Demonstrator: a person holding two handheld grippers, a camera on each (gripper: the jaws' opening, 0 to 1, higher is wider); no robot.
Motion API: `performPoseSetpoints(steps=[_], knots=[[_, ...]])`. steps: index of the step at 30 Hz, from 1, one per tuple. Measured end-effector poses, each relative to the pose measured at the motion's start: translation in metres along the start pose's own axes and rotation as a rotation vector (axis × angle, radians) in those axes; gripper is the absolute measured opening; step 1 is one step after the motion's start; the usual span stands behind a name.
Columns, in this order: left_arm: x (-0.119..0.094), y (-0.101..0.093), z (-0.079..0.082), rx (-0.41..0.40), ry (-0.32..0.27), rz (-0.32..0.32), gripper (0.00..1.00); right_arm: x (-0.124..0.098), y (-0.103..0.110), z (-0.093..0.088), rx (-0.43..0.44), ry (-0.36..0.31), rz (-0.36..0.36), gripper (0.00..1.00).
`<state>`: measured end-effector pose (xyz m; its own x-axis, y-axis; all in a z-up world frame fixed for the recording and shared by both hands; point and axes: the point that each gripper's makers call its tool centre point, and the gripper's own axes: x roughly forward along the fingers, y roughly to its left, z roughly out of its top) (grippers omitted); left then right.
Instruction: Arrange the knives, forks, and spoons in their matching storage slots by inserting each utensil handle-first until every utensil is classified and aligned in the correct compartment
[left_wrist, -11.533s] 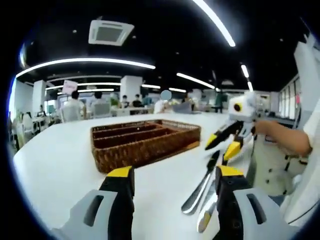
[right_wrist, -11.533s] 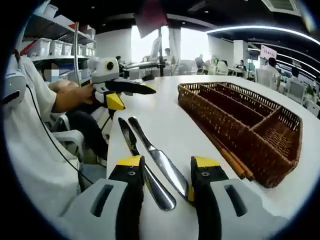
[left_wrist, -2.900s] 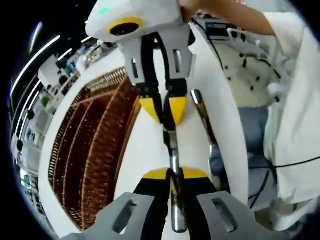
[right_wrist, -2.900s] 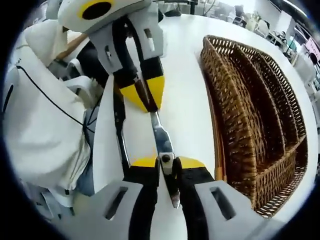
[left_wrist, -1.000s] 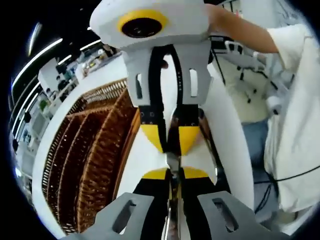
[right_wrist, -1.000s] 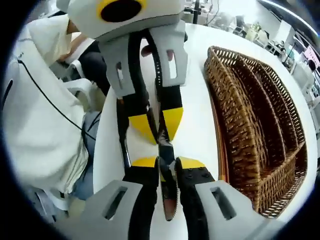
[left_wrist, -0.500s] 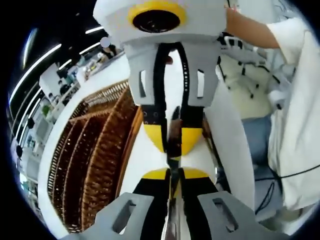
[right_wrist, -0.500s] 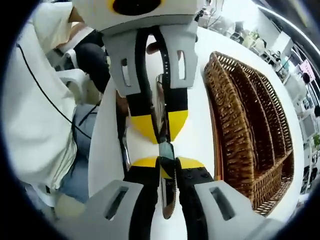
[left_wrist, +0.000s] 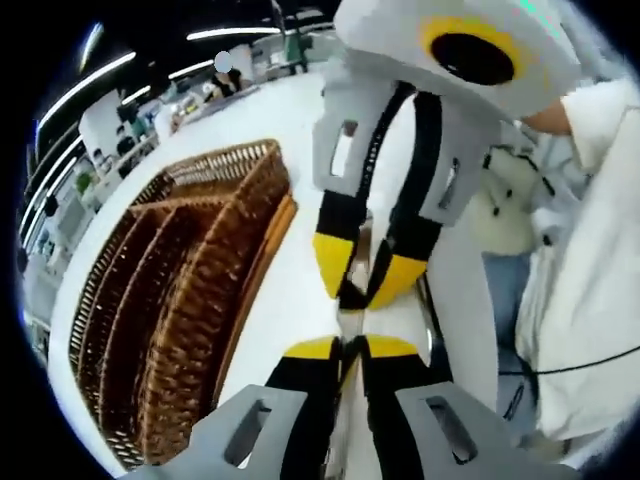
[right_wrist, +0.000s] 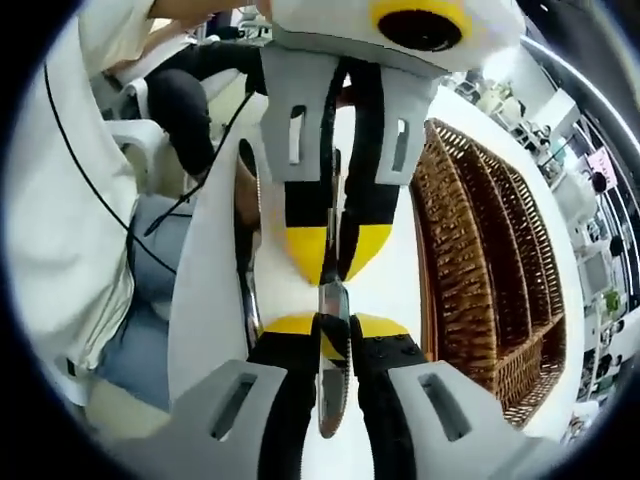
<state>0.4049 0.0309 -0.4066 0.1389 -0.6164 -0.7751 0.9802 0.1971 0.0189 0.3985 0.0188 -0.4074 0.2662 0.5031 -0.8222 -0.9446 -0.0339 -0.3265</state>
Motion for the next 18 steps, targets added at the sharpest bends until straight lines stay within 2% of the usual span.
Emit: performPoseSetpoints(steps=[2,4,11,14,18], knots=[[0.001,0.003,0.000,-0.055,0.004,-0.028,0.08,-0.001,0.001,0.001,-0.022,-0.002,-0.022,0.13],[0.002,0.003,0.002,-0.049,0.003,-0.048,0.08,0.000,-0.001,0.001,-0.040,-0.005,-0.042,0.13],[0.007,-0.004,0.006,-0.160,0.001,-0.142,0.07,-0.001,-0.002,0.001,-0.088,-0.013,-0.101,0.13],[0.008,-0.008,0.007,-0.110,-0.025,-0.140,0.06,-0.001,-0.005,-0.001,-0.115,-0.016,-0.121,0.12],[0.008,-0.012,0.006,-0.051,-0.052,-0.107,0.06,-0.002,-0.002,-0.001,-0.119,-0.049,-0.102,0.12]])
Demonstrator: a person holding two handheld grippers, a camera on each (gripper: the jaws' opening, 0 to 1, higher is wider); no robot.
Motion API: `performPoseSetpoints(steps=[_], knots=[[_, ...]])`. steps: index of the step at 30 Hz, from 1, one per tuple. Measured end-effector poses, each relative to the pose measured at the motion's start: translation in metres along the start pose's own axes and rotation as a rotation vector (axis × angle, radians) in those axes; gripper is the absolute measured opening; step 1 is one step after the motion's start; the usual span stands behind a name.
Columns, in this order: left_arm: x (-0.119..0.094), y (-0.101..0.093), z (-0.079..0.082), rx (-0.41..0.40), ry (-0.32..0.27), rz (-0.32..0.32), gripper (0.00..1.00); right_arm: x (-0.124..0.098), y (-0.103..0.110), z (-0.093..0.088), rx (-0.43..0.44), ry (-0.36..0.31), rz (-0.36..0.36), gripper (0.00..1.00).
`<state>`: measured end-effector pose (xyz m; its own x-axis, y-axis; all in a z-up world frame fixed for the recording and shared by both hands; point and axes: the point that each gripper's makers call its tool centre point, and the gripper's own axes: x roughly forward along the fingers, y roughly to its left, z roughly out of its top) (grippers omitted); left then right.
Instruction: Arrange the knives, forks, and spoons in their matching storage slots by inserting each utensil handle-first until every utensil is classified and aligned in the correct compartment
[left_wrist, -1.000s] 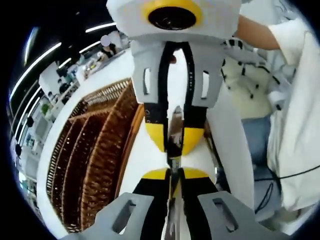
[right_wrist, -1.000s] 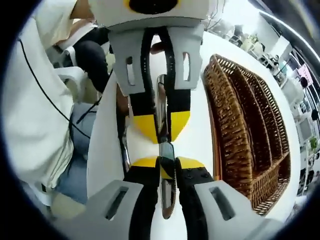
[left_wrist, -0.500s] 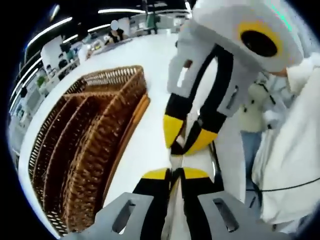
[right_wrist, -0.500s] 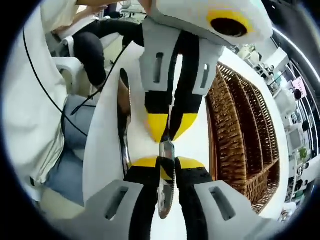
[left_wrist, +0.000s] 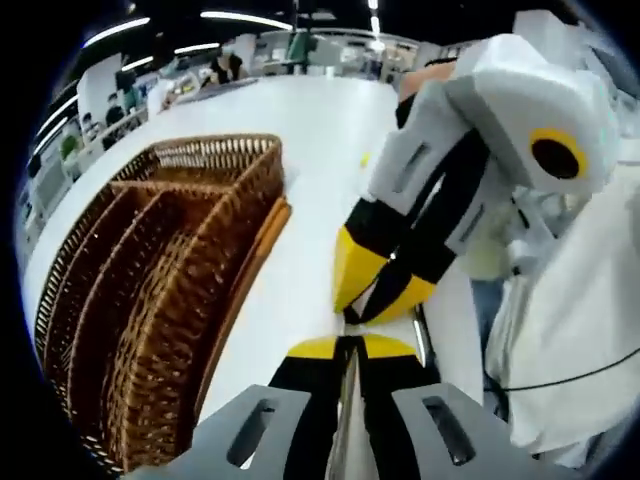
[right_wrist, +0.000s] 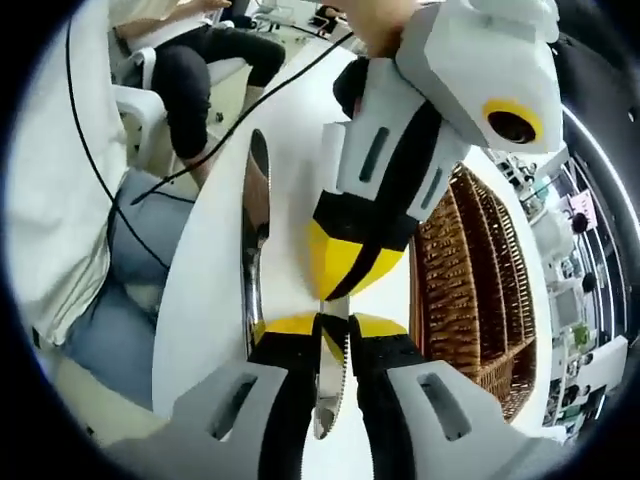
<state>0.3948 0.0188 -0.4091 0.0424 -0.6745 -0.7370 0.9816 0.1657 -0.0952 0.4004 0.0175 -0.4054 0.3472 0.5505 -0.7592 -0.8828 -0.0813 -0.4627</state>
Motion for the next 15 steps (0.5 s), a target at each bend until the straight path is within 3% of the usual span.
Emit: performPoseSetpoints(steps=[8,15], knots=[[0.003,-0.008,0.001,0.084,0.018,0.024,0.02,-0.002,-0.001,-0.002,0.074,-0.034,0.030,0.13],[0.004,-0.009,0.003,0.082,0.008,0.036,0.02,-0.010,0.002,-0.012,0.152,-0.041,0.072,0.12]])
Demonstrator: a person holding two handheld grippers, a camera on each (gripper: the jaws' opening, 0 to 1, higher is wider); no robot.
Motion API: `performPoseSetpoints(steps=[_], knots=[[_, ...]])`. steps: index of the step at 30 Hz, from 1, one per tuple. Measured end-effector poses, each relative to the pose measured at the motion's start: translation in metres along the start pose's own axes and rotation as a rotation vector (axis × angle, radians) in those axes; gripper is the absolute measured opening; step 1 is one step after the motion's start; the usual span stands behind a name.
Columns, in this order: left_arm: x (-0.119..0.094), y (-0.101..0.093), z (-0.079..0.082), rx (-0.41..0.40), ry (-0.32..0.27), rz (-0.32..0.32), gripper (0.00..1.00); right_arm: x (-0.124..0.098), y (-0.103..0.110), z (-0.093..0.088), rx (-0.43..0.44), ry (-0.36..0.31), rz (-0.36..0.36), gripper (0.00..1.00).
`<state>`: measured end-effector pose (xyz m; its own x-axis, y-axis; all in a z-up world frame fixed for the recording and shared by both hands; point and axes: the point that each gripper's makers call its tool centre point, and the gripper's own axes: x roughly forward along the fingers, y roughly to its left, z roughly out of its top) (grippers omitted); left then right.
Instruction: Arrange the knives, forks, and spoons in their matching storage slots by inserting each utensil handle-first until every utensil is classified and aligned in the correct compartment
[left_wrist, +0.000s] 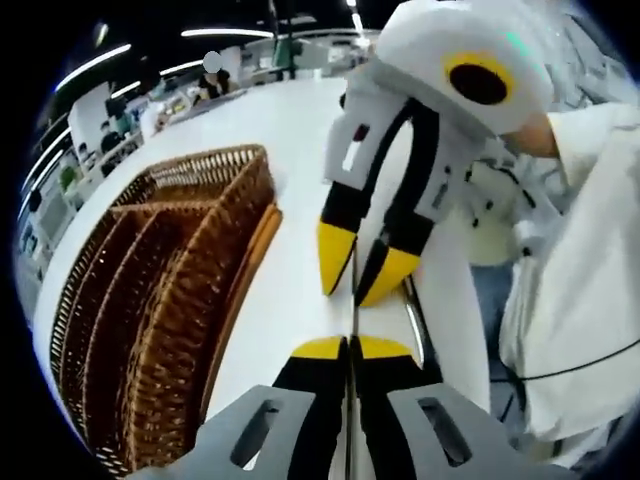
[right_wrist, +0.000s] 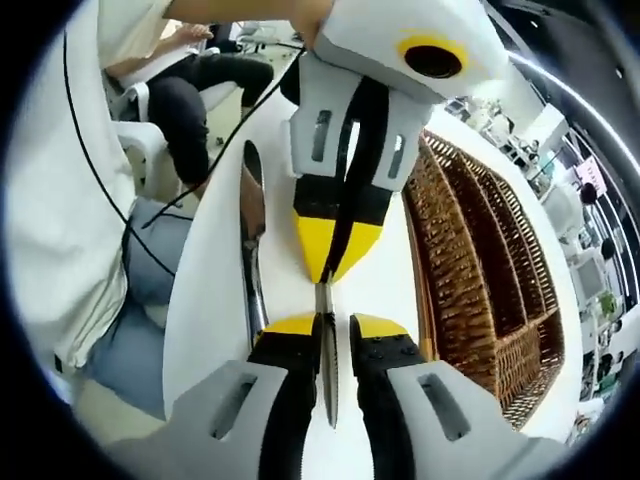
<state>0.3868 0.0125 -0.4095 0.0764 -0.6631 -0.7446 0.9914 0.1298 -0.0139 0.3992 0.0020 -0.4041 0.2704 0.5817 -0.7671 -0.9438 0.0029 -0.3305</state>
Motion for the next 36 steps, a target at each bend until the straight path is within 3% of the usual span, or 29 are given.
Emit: performPoseSetpoints(steps=[6,9,15,16,18,20,25,30,36], knots=[[-0.001,0.004,0.000,0.007,0.002,0.010,0.02,0.000,0.009,-0.004,0.165,-0.029,0.114,0.07],[-0.004,0.006,-0.002,-0.010,-0.003,0.013,0.03,-0.002,0.007,-0.003,0.163,-0.040,0.132,0.05],[-0.004,0.005,-0.003,-0.018,0.000,0.018,0.03,-0.002,0.010,-0.004,0.238,-0.056,0.156,0.04],[-0.014,0.004,-0.014,-0.022,0.004,0.015,0.03,-0.002,0.010,-0.004,0.242,-0.059,0.159,0.04],[-0.019,0.012,-0.018,-0.026,0.004,0.022,0.03,-0.002,0.008,-0.006,0.268,-0.068,0.170,0.04],[-0.020,0.005,-0.021,-0.037,-0.004,0.025,0.03,-0.001,0.008,-0.005,0.263,-0.076,0.176,0.04],[-0.020,0.005,-0.021,-0.036,-0.017,0.030,0.03,-0.001,0.007,-0.006,0.266,-0.076,0.173,0.04],[-0.021,0.008,-0.022,-0.033,-0.020,0.044,0.04,-0.001,0.005,-0.006,0.216,-0.087,0.170,0.02],[-0.028,0.011,-0.030,-0.052,-0.012,0.056,0.04,0.000,0.005,-0.006,0.246,-0.123,0.188,0.02]])
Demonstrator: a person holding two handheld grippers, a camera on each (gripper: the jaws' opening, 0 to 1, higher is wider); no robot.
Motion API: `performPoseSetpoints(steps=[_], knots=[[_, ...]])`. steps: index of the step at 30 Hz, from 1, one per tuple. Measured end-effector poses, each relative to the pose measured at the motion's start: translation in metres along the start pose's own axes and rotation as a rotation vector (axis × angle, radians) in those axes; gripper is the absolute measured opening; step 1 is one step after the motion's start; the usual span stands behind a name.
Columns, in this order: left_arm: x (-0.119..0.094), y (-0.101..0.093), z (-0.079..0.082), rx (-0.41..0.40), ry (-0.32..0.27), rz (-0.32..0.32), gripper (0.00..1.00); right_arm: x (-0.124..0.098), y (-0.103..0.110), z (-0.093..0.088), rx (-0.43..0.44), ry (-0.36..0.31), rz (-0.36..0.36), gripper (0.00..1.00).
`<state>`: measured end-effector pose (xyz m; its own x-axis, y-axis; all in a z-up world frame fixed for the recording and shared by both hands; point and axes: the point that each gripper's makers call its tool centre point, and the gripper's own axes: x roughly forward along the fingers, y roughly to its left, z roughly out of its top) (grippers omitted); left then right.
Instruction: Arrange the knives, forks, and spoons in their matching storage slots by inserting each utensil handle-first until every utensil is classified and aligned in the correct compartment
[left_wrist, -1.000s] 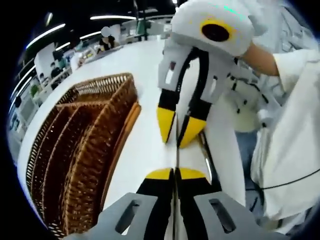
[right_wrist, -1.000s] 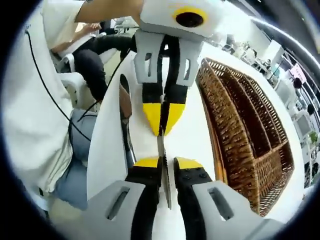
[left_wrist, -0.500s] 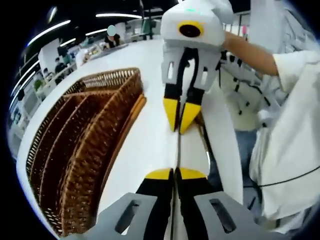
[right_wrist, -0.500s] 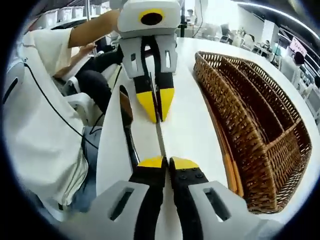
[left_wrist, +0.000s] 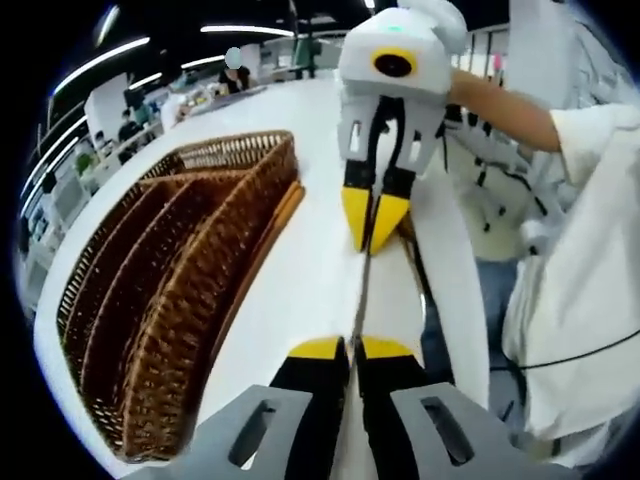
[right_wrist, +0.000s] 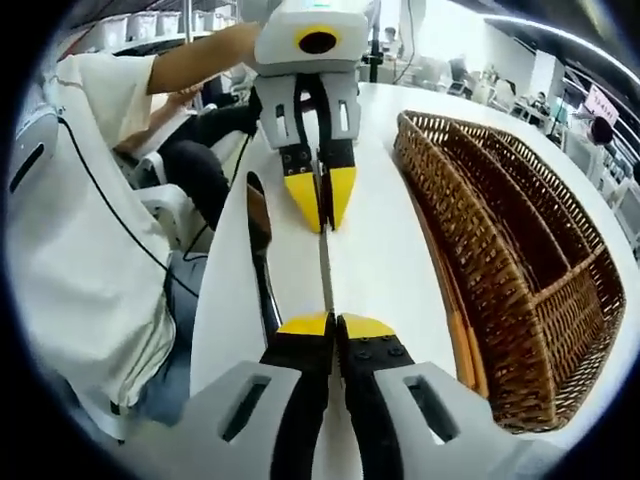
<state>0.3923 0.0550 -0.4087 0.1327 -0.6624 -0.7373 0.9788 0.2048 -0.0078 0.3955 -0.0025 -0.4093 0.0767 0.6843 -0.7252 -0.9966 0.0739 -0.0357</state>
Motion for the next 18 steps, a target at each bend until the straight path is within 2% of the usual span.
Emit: performPoseSetpoints(steps=[14,18], knots=[[-0.015,0.009,-0.018,-0.039,0.011,0.017,0.05,0.000,-0.001,0.000,-0.006,-0.006,0.003,0.02],[-0.017,0.000,-0.021,-0.031,0.009,0.025,0.05,0.001,-0.001,0.000,-0.013,-0.003,0.000,0.02]])
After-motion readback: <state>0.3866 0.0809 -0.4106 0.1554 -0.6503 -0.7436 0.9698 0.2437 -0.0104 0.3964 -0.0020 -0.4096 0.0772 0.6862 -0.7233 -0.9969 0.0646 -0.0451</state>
